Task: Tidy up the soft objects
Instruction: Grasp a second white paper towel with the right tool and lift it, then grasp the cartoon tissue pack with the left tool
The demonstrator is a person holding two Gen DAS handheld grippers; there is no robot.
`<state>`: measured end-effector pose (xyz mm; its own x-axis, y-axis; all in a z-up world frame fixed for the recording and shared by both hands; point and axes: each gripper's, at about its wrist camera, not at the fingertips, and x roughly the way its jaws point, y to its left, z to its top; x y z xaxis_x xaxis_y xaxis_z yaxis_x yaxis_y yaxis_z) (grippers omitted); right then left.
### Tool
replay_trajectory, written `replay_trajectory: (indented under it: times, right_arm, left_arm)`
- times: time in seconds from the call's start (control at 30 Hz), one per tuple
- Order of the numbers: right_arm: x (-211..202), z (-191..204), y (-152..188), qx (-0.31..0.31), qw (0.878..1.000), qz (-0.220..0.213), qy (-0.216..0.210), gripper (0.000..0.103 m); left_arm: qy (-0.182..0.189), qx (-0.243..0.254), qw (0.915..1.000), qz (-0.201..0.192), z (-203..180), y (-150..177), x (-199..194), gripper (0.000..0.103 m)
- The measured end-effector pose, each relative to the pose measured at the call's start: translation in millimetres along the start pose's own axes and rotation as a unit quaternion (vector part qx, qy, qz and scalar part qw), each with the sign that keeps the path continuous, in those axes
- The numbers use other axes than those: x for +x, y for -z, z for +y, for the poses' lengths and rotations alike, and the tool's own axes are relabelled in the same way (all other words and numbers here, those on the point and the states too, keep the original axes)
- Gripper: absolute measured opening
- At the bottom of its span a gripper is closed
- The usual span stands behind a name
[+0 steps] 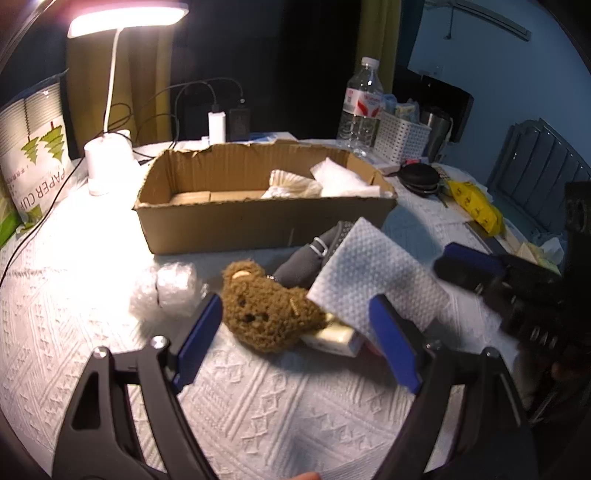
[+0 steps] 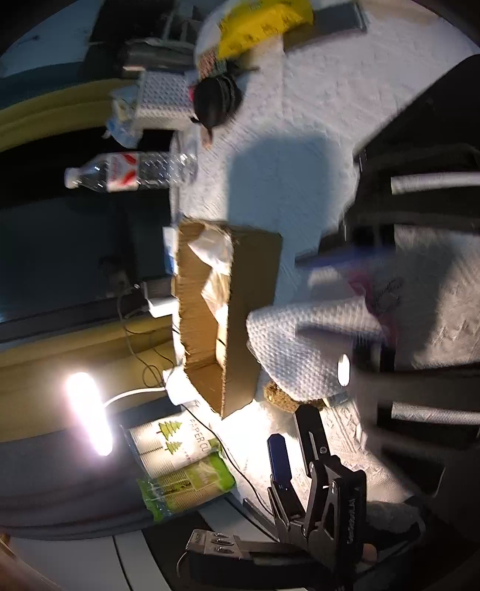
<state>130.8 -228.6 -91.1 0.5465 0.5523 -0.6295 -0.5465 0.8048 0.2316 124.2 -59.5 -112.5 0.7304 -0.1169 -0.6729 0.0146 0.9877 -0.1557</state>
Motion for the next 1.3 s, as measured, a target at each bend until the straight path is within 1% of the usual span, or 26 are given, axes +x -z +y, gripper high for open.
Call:
replay_trajectory:
  times: [0.17,0.2,0.23,0.27,0.3,0.4,0.5,0.63,0.7,0.77,0.9,1.0,1.03,1.1,1.17,1.3]
  right_arm:
    - [21.7,6.9,6.4,-0.007,0.999,0.029,-0.017,0.046]
    - [22.4,8.0,7.1,-0.011,0.999,0.029,-0.021,0.042]
    - [21.8,8.5,7.0,-0.012,0.999,0.027,-0.023,0.021]
    - [21.1,8.4,6.4,-0.011,0.999,0.026,-0.025,0.009]
    - [18.4,8.0,5.2,-0.011,1.0,0.02,-0.021,0.005]
    - [6.2,7.5,0.7,-0.013,1.0,0.002,-0.026,0.005]
    - [-8.0,4.8,-5.5,-0.014,1.0,-0.015,-0.02,0.005]
    - [-30.6,-1.9,-14.4,-0.012,0.999,-0.044,-0.006,0.005]
    - [-38.5,-6.5,-17.3,-0.01,0.999,-0.051,0.001,0.005]
    - [-44.5,-11.0,-17.6,-0.012,0.998,-0.054,0.016,0.005]
    - [-50.2,-24.4,-12.0,-0.001,0.998,-0.049,0.033,0.005]
    - [-52.7,-33.3,-5.3,0.009,0.998,-0.044,0.038,0.005]
    - [-52.4,-35.9,-3.2,0.014,0.998,-0.043,0.038,0.005]
    - [-50.8,-39.4,1.2,0.022,0.998,-0.038,0.036,0.005]
    - [-49.8,-40.3,4.2,0.025,0.999,-0.035,0.033,0.005]
    - [-44.3,-40.2,8.8,0.023,0.999,-0.023,0.032,0.005]
  left_arm:
    - [-0.009,-0.01,0.9999,-0.005,6.8,1.4,-1.5,0.083]
    - [-0.012,-0.011,0.9999,-0.004,8.6,1.9,-1.5,0.083]
    - [-0.014,-0.014,0.9998,-0.003,10.3,2.3,-1.4,0.083]
    - [-0.015,-0.016,0.9998,-0.003,12.0,2.8,-1.3,0.083]
    - [-0.017,-0.018,0.9997,-0.002,13.8,3.2,-1.0,0.083]
    - [-0.019,-0.021,0.9996,0.001,15.5,3.6,1.1,0.083]
    - [-0.016,-0.016,0.9997,0.0,12.1,2.2,1.9,0.083]
    - [-0.009,-0.007,0.9999,0.001,3.7,-2.6,6.9,0.083]
    - [-0.006,-0.004,1.0,0.004,-1.5,-3.9,9.6,0.083]
    - [-0.002,0.0,1.0,0.006,-7.5,-4.5,12.2,0.083]
    - [0.014,0.013,0.9997,0.017,-24.6,-4.9,19.3,0.083]
    - [0.024,0.039,0.9988,0.019,-40.3,-4.7,23.1,0.083]
    - [0.025,0.039,0.9986,0.025,-42.9,-4.1,26.7,0.083]
    - [0.028,0.032,0.9983,0.039,-42.3,-1.9,34.0,0.083]
    - [0.038,0.021,0.9983,0.039,-38.7,0.3,35.1,0.083]
    - [0.083,0.006,0.996,0.032,-34.5,2.4,30.1,0.082]
